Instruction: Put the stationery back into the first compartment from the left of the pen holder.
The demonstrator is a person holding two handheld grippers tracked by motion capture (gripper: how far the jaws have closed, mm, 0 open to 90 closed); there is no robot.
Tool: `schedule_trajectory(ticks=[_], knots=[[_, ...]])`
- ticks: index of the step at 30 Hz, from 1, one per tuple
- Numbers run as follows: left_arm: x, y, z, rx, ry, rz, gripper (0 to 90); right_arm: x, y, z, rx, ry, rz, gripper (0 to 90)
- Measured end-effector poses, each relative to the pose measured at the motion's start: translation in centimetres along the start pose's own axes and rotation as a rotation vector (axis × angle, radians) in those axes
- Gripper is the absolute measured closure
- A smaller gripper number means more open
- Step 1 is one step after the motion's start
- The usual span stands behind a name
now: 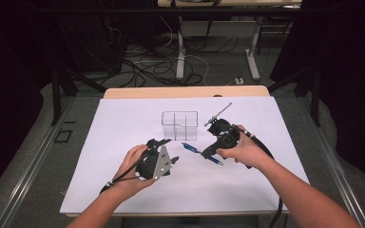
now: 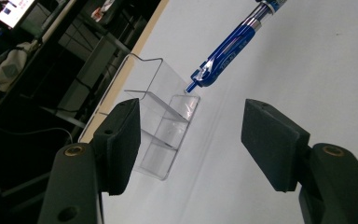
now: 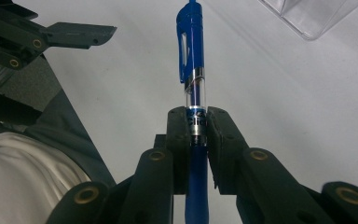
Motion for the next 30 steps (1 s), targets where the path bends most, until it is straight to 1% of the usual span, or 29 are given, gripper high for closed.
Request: schedule_trajectory(ticks=[1, 2, 3, 7, 9, 10, 12, 13, 14, 15, 17, 18, 19, 20, 21, 22, 23, 24, 25, 26, 27, 28, 29, 30], knots=[[-0.1, 0.1, 0.1, 0.002, 0.007, 0.028, 39.3, -0.1, 0.0, 0.0, 0.001, 0.004, -0.018, 79.7], [-0.2, 0.2, 0.2, 0.002, 0.003, 0.037, 39.6, -0.1, 0.0, 0.1, 0.0, 0.007, -0.024, 79.7], [-0.3, 0.2, 0.2, 0.002, -0.001, 0.029, 40.3, 0.0, 0.2, 0.2, -0.017, 0.01, -0.023, 79.7], [-0.8, 0.3, 0.5, 0.024, -0.044, 0.01, 42.2, 0.1, 0.0, 0.2, 0.012, 0.009, -0.023, 79.7], [-0.8, 0.4, 0.5, 0.035, -0.057, 0.018, 42.3, 0.2, 0.0, 0.3, 0.015, 0.007, -0.022, 79.7], [-0.8, 0.4, 0.5, 0.041, -0.066, 0.012, 42.6, 0.4, 0.0, 0.4, 0.015, 0.012, -0.006, 79.7], [-0.9, 0.6, 0.5, 0.059, -0.104, -0.004, 42.9, 0.3, 0.0, 0.4, 0.012, 0.008, -0.023, 79.7], [-0.8, 0.7, 0.5, 0.064, -0.115, 0.004, 43.3, 0.5, 0.3, 0.7, -0.023, 0.009, -0.011, 79.7], [-0.8, 0.8, 0.4, 0.071, -0.128, 0.006, 43.9, 0.5, 0.0, 0.4, 0.018, 0.021, -0.017, 79.7], [-0.8, 0.9, 0.4, 0.083, -0.137, 0.028, 44.2, 0.4, 0.0, 0.5, 0.016, 0.022, -0.038, 79.7], [-1.1, 1.0, 0.4, 0.088, -0.169, 0.049, 45.7, 0.4, 0.1, 0.6, 0.014, 0.023, -0.032, 79.7], [-1.2, 1.1, 0.3, 0.097, -0.172, 0.065, 46.3, 0.5, 0.1, 0.6, 0.016, 0.026, -0.031, 79.7], [-1.2, 1.1, 0.3, 0.107, -0.186, 0.072, 46.6, 0.6, 0.1, 0.7, 0.012, 0.032, -0.026, 79.7], [-1.3, 1.1, 0.3, 0.121, -0.204, 0.074, 47.7, 0.7, 0.0, 0.7, 0.025, 0.03, -0.014, 79.7], [-1.4, 1.1, 0.3, 0.124, -0.218, 0.064, 48.3, 0.6, 0.1, 0.8, 0.022, 0.035, -0.039, 79.7], [-1.6, 1.0, 0.3, 0.139, -0.234, 0.061, 48.4, 0.7, 0.0, 0.8, 0.023, 0.031, -0.039, 79.7], [-1.5, 1.1, 0.3, 0.148, -0.236, 0.069, 48.7, 0.7, 0.0, 0.9, 0.026, 0.035, -0.042, 79.7], [-1.6, 1.1, 0.4, 0.152, -0.249, 0.055, 48.8, 0.7, 0.0, 1.0, 0.031, 0.027, -0.044, 79.7], [-1.5, 1.0, 0.3, 0.17, -0.259, 0.081, 49.2, 0.6, -0.1, 0.9, 0.045, 0.028, -0.06, 79.7], [-1.5, 1.0, 0.3, 0.183, -0.267, 0.081, 49.7, 0.8, -0.1, 1.0, 0.04, 0.038, -0.054, 79.8], [-1.3, 1.0, 0.3, 0.203, -0.268, 0.119, 50.1, 1.0, 0.0, 1.0, 0.04, 0.043, -0.039, 79.7], [-1.1, 1.0, 0.4, 0.213, -0.261, 0.16, 50.2, 0.8, -0.1, 1.1, 0.046, 0.038, -0.063, 79.7], [-1.2, 1.0, 0.4, 0.219, -0.26, 0.171, 50.2, 0.9, 0.0, 1.2, 0.044, 0.046, -0.053, 79.7], [-1.5, 1.1, 0.5, 0.207, -0.262, 0.165, 50.4, 1.0, 0.0, 1.2, 0.046, 0.048, -0.049, 79.7]])
Point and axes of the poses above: each handheld gripper's, and its own axes: z roughly forward along the jaws, y roughly out of its top, x roughly to its left, the point moved 9 cm from there along z, roughly forward along the jaws, and after that the axes turned 15 degrees about -z, right-handed, at the moved point
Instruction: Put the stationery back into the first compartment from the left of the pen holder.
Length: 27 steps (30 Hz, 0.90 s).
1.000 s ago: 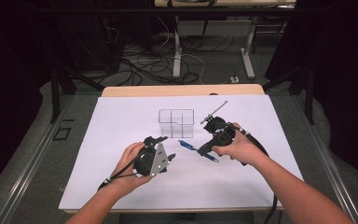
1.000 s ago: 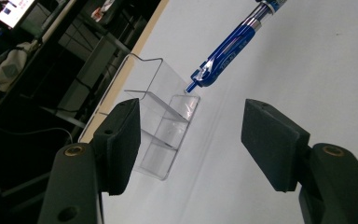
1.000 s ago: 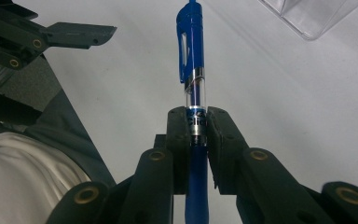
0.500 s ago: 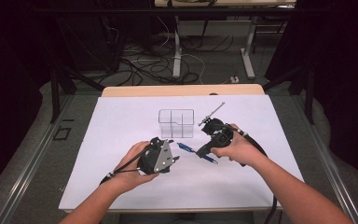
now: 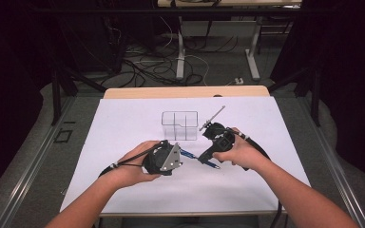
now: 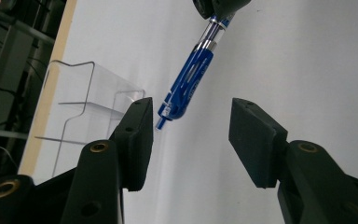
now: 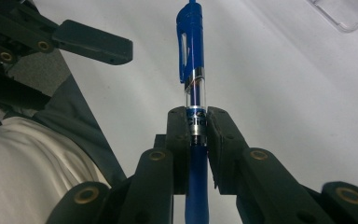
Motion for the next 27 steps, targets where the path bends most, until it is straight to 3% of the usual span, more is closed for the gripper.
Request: schedule_trajectory(ticks=[3, 6, 7, 8, 11, 13, 14, 17, 18, 19, 21, 22, 23, 27], knots=[[-0.3, 0.2, 0.2, 0.019, -0.001, 0.052, 51.1, 0.1, 0.1, 0.3, -0.001, 0.005, -0.004, 79.7], [-0.6, 0.3, 0.7, 0.018, -0.008, 0.069, 52.6, 0.3, 0.2, 0.5, -0.001, 0.019, -0.004, 79.7], [-0.7, 0.3, 0.9, 0.021, -0.009, 0.079, 53.2, 0.5, 0.1, 0.4, 0.012, 0.028, 0.017, 79.7], [-0.8, 0.2, 1.1, 0.018, -0.01, 0.081, 53.6, 0.4, 0.1, 0.5, 0.007, 0.033, -0.006, 79.7], [-1.0, 0.2, 1.5, 0.031, -0.011, 0.104, 54.9, 0.4, 0.1, 0.7, 0.014, 0.033, -0.009, 79.7], [-1.1, 0.1, 1.8, 0.032, -0.007, 0.11, 55.5, 0.7, 0.1, 0.7, 0.019, 0.041, 0.017, 79.7], [-1.1, 0.1, 1.8, 0.035, -0.007, 0.113, 55.8, 0.6, 0.1, 0.8, 0.014, 0.045, -0.005, 79.7], [-1.2, 0.0, 2.1, 0.041, -0.007, 0.123, 57.9, 0.8, 0.2, 1.1, 0.019, 0.054, -0.003, 79.7], [-1.3, 0.0, 2.2, 0.039, -0.009, 0.126, 58.7, 1.1, 0.2, 1.2, 0.018, 0.063, 0.028, 79.7], [-1.4, -0.1, 2.3, 0.043, -0.014, 0.129, 60.1, 1.0, 0.3, 1.3, 0.019, 0.063, 0.005, 79.7], [-1.6, -0.1, 2.4, 0.046, -0.02, 0.14, 62.3, 1.1, 0.5, 1.7, -0.015, 0.061, 0.018, 79.7], [-1.6, -0.2, 2.5, 0.05, -0.021, 0.149, 64.0, 1.2, 0.2, 1.5, 0.033, 0.058, 0.026, 79.7], [-1.7, -0.2, 2.5, 0.054, -0.024, 0.15, 65.5, 1.1, 0.3, 1.6, 0.021, 0.063, -0.005, 79.8], [-1.8, -0.3, 2.6, 0.061, -0.03, 0.164, 71.7, 1.3, 0.4, 1.8, 0.022, 0.074, 0.005, 79.7]])
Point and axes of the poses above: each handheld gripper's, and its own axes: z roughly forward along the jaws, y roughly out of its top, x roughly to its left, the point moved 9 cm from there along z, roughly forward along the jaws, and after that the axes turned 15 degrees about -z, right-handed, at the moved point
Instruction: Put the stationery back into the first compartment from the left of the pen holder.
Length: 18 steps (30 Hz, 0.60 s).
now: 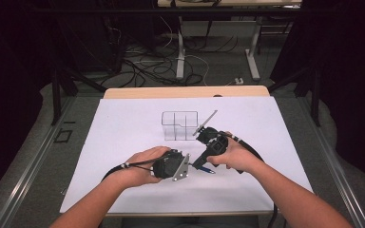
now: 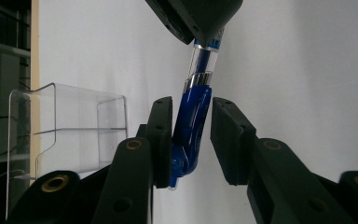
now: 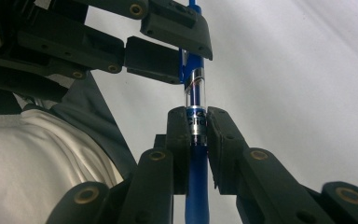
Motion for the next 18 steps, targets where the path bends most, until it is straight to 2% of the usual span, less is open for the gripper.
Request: schedule_trajectory(ticks=[4, 6, 7, 10, 13, 14, 17, 18], knots=[[-0.22, -0.24, -0.02, 0.016, -0.007, 0.017, 75.2, 0.04, 0.0, 0.0, 0.007, 0.007, -0.014, 79.7], [-0.33, -0.23, 0.05, 0.015, -0.01, 0.041, 76.3, 0.19, 0.12, 0.01, 0.001, 0.007, 0.001, 79.8], [-0.45, -0.35, 0.03, 0.024, -0.011, 0.034, 76.6, 0.15, 0.09, 0.0, 0.008, 0.008, -0.008, 79.7], [-0.39, -0.24, 0.05, 0.018, -0.007, 0.067, 77.0, 0.2, 0.09, 0.1, 0.01, 0.009, -0.01, 79.7], [-0.39, -0.39, -0.12, 0.032, -0.003, 0.081, 77.2, 0.26, 0.07, 0.12, 0.012, 0.015, -0.009, 79.7], [-0.27, -0.42, -0.23, 0.041, 0.004, 0.098, 77.3, 0.24, 0.05, 0.1, 0.016, 0.01, -0.009, 79.7], [-0.22, -0.42, -0.3, 0.042, 0.007, 0.099, 77.4, 0.21, 0.08, 0.09, 0.011, 0.014, -0.018, 79.7], [-0.2, -0.43, -0.32, 0.045, 0.007, 0.097, 77.5, 0.26, 0.14, 0.09, 0.007, 0.015, -0.008, 79.7]])
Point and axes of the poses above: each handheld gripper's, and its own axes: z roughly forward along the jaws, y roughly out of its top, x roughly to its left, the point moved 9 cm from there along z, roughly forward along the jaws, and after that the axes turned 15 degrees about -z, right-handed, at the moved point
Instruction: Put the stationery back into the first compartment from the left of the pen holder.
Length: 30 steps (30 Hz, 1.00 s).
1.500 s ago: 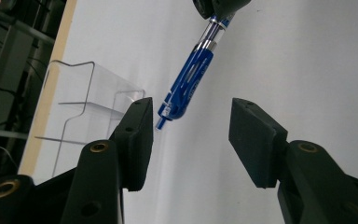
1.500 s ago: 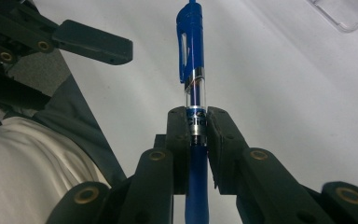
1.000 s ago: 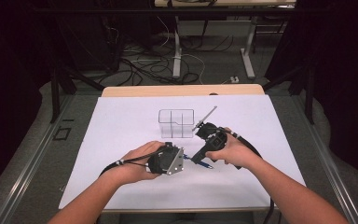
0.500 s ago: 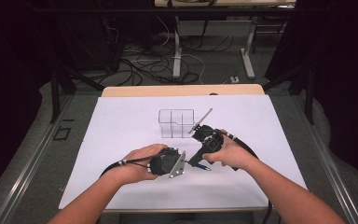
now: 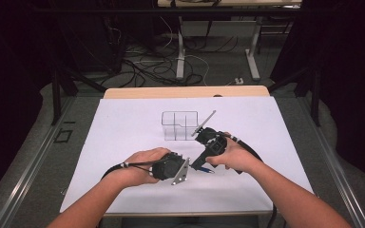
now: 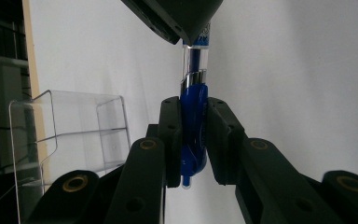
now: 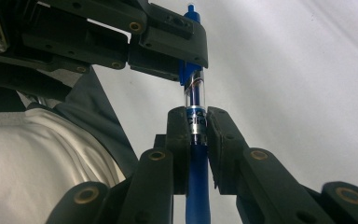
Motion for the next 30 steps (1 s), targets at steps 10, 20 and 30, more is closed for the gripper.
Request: schedule_trajectory(ticks=[10, 20, 30], knots=[[0.4, -0.2, -0.2, 0.01, -0.005, -0.048, 77.9, -0.7, 0.5, -0.8, -0.085, -0.052, -0.028, 66.2], [1.5, -0.7, 0.0, 0.019, 0.0, -0.131, 78.0, -1.1, 1.1, -3.5, -0.269, -0.131, -0.065, 43.2], [2.6, -0.6, 0.0, -0.021, 0.0, -0.244, 78.0, -1.7, 1.2, -5.1, -0.366, -0.218, -0.081, 36.5]])
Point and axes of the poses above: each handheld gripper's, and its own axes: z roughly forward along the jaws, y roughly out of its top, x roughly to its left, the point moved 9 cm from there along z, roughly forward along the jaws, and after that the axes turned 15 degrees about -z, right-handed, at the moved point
